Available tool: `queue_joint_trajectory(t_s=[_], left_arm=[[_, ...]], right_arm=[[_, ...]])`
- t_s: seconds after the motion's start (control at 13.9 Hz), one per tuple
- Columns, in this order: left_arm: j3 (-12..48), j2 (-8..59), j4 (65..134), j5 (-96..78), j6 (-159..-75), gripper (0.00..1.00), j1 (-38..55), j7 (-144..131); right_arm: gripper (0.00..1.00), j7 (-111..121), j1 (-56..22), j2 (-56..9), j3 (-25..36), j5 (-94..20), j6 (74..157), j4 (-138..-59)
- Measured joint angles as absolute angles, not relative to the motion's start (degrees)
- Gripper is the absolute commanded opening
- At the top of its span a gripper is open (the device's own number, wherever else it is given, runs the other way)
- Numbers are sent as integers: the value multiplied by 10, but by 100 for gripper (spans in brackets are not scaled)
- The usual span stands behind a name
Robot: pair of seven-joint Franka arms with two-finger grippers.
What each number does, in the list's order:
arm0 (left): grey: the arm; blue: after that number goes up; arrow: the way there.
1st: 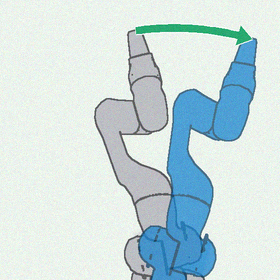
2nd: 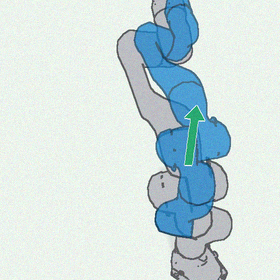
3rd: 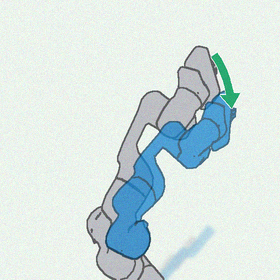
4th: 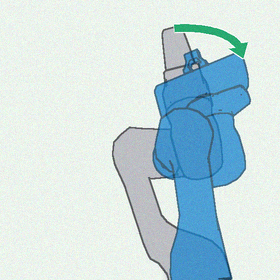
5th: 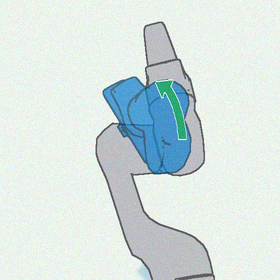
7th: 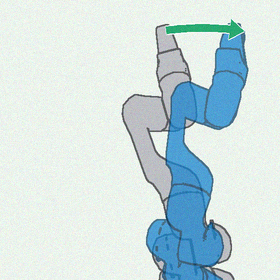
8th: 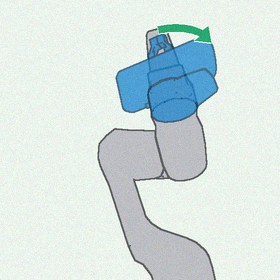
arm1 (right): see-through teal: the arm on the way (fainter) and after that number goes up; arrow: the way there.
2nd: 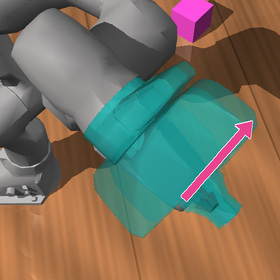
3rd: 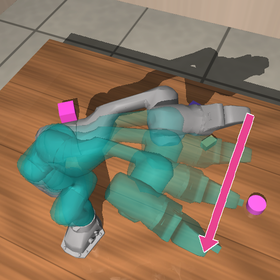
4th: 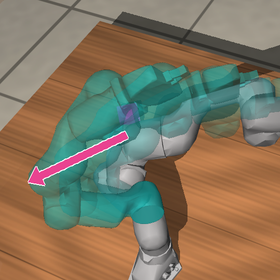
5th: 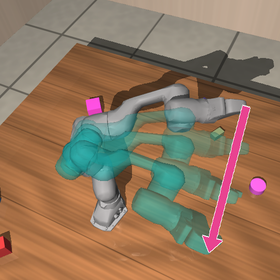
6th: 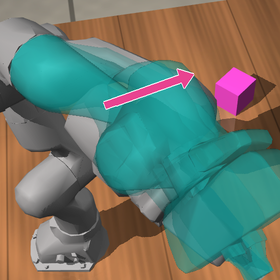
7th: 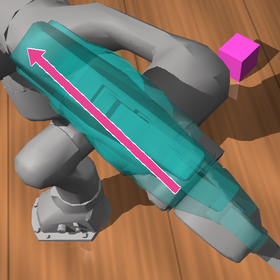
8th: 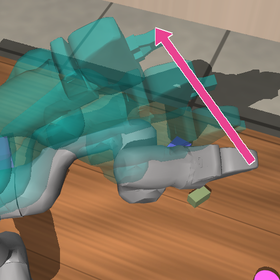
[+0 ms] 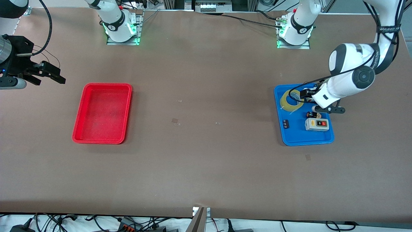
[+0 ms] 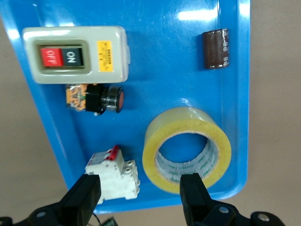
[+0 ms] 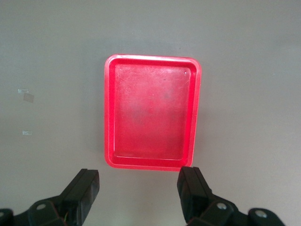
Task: Place and move tape with both arms
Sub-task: 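Lower the left gripper and grasp the yellow tape roll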
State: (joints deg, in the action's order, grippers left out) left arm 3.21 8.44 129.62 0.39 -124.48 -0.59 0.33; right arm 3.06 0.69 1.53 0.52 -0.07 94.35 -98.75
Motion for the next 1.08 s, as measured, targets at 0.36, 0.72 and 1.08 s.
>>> queue_joint_trajectory(t_s=[0.36, 0.72, 1.08], left_arm=[[33, 150, 1296, 4, -1271, 88, 6, 2], [33, 162, 1295, 4, -1272, 14, 6, 2], [32, 163, 1281, 4, -1244, 0, 5, 3]], right_arm=[[100, 31, 7, 15, 5, -1, 943, -987], [100, 31, 7, 15, 5, -1, 943, -987], [100, 31, 7, 15, 5, -1, 943, -987]])
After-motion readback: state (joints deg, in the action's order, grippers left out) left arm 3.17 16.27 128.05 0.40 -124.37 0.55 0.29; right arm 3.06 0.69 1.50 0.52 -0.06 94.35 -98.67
